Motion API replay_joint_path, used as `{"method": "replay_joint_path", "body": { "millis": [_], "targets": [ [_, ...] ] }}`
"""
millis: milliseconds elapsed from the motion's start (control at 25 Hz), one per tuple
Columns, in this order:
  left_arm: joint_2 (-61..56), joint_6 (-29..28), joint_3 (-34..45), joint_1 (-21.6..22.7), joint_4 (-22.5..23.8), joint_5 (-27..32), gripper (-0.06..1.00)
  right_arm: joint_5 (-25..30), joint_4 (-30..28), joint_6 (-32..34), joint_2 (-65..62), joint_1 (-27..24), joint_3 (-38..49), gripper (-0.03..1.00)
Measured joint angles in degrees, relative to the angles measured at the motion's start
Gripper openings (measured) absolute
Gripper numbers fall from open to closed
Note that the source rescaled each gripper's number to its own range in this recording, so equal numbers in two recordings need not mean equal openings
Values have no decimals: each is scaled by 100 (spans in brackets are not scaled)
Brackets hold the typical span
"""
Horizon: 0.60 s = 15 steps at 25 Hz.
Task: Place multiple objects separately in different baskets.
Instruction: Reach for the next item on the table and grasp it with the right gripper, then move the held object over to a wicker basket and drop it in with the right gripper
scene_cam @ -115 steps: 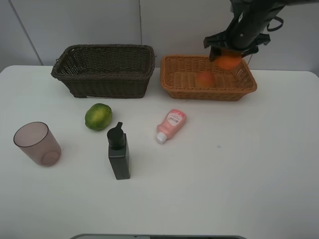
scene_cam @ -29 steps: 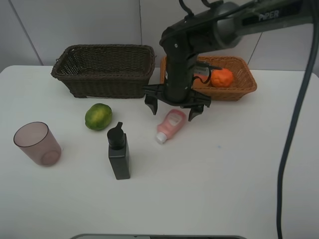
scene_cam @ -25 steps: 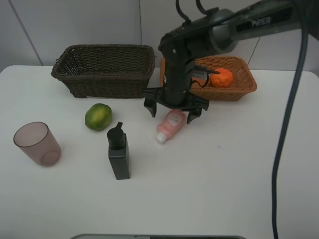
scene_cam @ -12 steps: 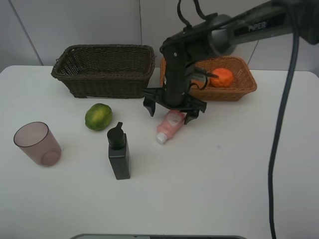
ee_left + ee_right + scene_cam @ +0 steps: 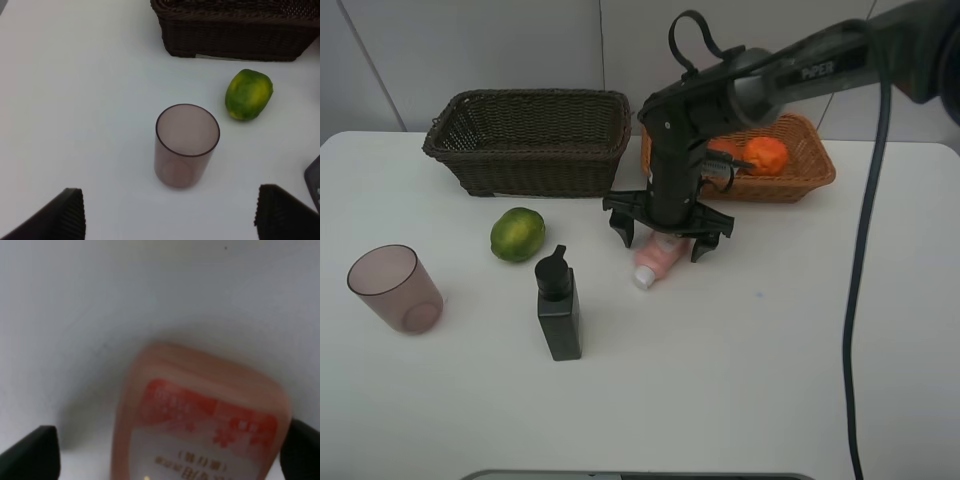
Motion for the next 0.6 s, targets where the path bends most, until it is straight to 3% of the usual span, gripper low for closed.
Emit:
{"method": "replay_joint_path", "body": {
  "millis": [80, 120, 160, 240, 600],
  "targets": [
    [0, 0, 0, 0, 0, 0, 83, 0, 0, 0, 7, 0, 0, 82],
    [0, 0, 0, 0, 0, 0, 83, 0, -15, 0, 7, 0, 0, 68],
    [0, 0, 0, 0, 0, 0, 83, 0, -14, 0, 7, 0, 0, 52],
    [0, 0, 0, 0, 0, 0, 83, -10, -25, 0, 19, 0, 0, 1],
    [0, 0, 0, 0, 0, 0, 83, 40, -20, 0, 19, 0, 0, 1]
  ]
}}
